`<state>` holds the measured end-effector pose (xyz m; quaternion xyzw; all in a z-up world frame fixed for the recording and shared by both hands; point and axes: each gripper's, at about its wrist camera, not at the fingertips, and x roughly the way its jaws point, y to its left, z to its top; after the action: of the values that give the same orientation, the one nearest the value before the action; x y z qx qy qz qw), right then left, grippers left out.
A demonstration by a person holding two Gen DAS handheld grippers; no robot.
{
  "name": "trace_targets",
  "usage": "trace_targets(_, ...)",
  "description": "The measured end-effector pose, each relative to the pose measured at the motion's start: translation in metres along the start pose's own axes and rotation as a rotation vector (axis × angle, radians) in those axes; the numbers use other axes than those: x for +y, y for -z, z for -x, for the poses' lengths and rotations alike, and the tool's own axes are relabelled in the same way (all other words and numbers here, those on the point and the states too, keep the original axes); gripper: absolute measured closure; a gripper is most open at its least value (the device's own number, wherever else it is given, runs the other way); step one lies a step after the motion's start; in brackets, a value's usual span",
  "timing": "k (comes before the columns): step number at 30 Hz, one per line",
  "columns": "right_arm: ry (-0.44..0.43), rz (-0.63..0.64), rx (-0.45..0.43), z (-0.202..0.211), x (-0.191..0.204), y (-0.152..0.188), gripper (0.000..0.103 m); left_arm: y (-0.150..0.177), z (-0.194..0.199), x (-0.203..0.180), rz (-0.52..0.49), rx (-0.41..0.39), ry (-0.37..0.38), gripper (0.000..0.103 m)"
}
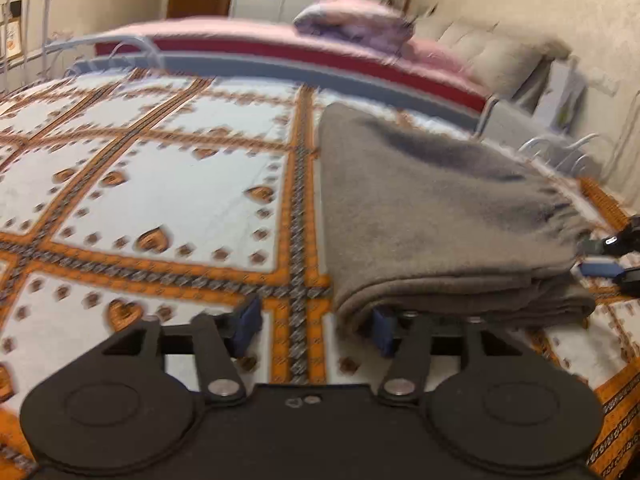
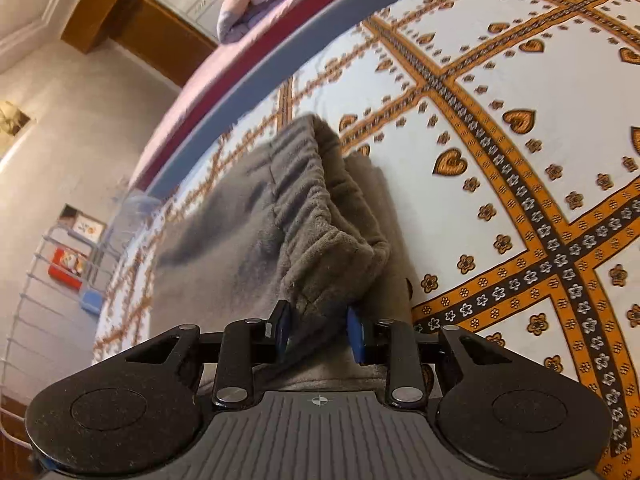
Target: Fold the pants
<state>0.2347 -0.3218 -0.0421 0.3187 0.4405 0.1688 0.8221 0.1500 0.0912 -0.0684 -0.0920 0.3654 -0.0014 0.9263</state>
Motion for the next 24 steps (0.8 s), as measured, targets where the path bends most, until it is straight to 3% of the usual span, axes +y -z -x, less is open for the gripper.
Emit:
trace_targets(3,-0.035,-0.066,-0.044,0.016,-0.008,-0.005,0.073,-0.006,0.015,0.012,0.051,0.059,0.022,0.051)
trace_targets(5,-0.082,-0.110,-0.072,0.028,-0.016,-0.009,0.072,-0.010,0.025,0.020,0.074,0.047,0.027,0.053)
trace_targets(7,-0.095,-0.122,-0.086,0.036,-0.023,-0.014,0.057,-0.018,0.030,0.027,0.094,0.036,0.028,0.053)
trace_targets(8,-0.092,-0.124,-0.090,0.039,-0.026,-0.017,0.042,-0.022,0.030,0.028,0.090,0.033,0.024,0.053)
trace_targets(10,-0.076,-0.118,-0.116,0.046,-0.031,-0.021,0.037,-0.032,0.028,0.024,0.054,0.026,0.011,0.051)
trace_targets(14,-0.078,-0.115,-0.119,0.052,-0.040,-0.026,0.033,-0.050,0.020,0.017,0.004,0.003,0.034,0.028)
trace_targets(17,-0.094,-0.106,-0.095,0.049,-0.044,-0.028,0.017,-0.056,0.004,0.011,-0.023,0.033,0.056,0.024)
trace_targets(20,-0.093,-0.065,-0.081,0.043,-0.044,-0.031,0.011,-0.060,-0.012,0.006,-0.044,0.046,0.067,0.019)
trace_targets(24,-0.084,-0.042,-0.048,0.029,-0.044,-0.034,0.007,-0.065,-0.027,0.005,-0.001,0.049,0.109,0.010)
